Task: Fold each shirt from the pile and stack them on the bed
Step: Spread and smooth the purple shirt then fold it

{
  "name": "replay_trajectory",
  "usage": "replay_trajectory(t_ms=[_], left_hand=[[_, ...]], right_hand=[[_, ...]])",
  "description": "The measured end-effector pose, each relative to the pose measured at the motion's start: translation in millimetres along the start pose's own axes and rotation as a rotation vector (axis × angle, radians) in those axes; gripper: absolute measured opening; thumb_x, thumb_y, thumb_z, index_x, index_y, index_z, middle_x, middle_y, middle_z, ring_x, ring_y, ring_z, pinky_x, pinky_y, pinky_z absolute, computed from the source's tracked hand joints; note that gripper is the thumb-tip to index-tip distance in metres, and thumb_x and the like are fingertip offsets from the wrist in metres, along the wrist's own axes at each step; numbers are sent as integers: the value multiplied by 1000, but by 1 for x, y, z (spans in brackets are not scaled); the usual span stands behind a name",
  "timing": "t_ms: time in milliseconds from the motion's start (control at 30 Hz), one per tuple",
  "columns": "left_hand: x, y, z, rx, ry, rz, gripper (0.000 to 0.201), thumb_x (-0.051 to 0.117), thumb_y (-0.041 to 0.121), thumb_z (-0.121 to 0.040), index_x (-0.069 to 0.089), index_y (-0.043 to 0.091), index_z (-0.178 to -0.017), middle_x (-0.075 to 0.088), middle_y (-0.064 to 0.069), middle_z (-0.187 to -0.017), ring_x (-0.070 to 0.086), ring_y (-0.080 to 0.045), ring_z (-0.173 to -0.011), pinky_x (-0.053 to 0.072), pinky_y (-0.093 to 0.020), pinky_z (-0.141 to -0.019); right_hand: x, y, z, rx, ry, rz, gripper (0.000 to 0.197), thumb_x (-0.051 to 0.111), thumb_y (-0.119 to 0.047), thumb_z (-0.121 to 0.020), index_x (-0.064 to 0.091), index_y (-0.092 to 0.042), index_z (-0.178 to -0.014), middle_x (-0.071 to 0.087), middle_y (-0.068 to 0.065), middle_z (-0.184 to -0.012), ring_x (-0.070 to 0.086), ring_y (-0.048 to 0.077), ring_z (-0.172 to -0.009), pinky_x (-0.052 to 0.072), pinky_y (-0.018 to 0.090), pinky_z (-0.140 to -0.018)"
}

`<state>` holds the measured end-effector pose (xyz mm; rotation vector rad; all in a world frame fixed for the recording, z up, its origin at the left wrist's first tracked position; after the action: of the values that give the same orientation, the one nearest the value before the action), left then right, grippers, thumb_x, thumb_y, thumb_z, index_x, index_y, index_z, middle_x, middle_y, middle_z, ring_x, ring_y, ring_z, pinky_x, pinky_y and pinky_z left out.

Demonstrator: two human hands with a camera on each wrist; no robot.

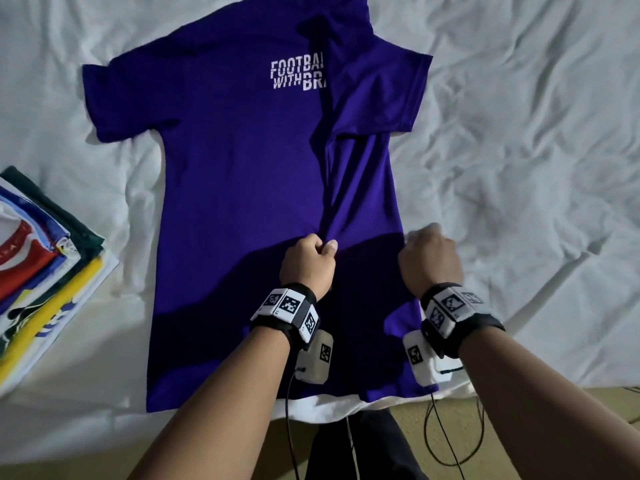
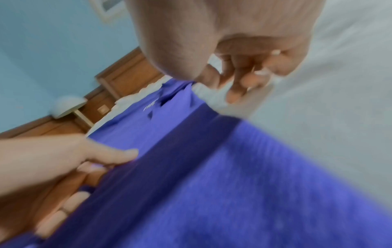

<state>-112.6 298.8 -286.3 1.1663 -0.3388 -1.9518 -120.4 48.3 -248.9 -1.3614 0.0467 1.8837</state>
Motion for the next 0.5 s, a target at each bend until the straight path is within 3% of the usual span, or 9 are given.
replay_trajectory(t_ms=[33,100,167,233,300,367,400,500], left_hand=[[-4,7,3,24,35,-76,30,57,47,-94,54,20,-81,69,-4,-83,69,-34,-76,56,-41,-70],[-15,36,14,189,204,-273,23,62,37,-96,58,18,-109,65,-8,-113,64,-35,-99,48,-40,-75],[-4,64,24,445,255,-461,52,64,31,-93,49,16,-141,49,-15,-144,51,-38,-124,47,-50,-89],[25,61,21,585,99,-690,68,54,34,-100,26,21,-161,18,-14,-168,26,-39,-150,33,-59,-111],[30,38,8,518,12,-774,66,37,43,-107,10,26,-164,-1,-10,-172,1,-35,-158,12,-63,-122],[10,29,-2,407,102,-728,65,31,46,-107,9,25,-164,-4,-13,-172,-6,-38,-157,4,-66,-122],[2,33,-3,400,149,-705,65,30,45,-107,9,23,-164,-5,-15,-171,-7,-40,-157,4,-68,-120],[23,56,3,626,66,-732,65,26,45,-106,4,28,-165,-12,-11,-171,-11,-36,-157,0,-66,-121]], right_hand=[[-16,3,1,36,93,34,26,44,-15,-95,56,-5,-116,58,23,-126,52,43,-117,40,45,-92],[-25,-21,11,-173,216,134,51,47,-12,-90,46,-4,-140,38,24,-153,36,41,-137,31,51,-107],[14,-49,28,-523,54,240,68,44,-22,-95,24,-10,-159,10,14,-169,10,32,-155,18,51,-120],[53,-43,40,-707,-118,431,68,28,-41,-101,15,-17,-163,-3,3,-171,-7,22,-157,7,50,-126],[56,-12,25,-549,-158,510,71,15,-51,-101,7,-18,-164,-9,0,-170,-13,20,-156,-2,52,-126],[41,8,12,-344,-100,508,71,16,-49,-104,1,-14,-163,-12,5,-170,-17,25,-156,-8,55,-124],[36,6,13,-329,-64,490,71,19,-48,-105,-1,-13,-163,-14,8,-170,-19,27,-155,-9,56,-124],[49,-22,38,-600,-112,447,68,19,-51,-105,-4,-23,-163,-18,5,-169,-21,25,-155,-7,52,-126]])
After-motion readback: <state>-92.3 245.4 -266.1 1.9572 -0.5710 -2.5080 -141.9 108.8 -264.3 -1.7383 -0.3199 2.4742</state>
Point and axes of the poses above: each hand's wrist, its own z-axis away from the middle knuckle, its own x-axis out of the palm, y = z × x, the point moved 9 cm from there along -z, towards the middle knuckle
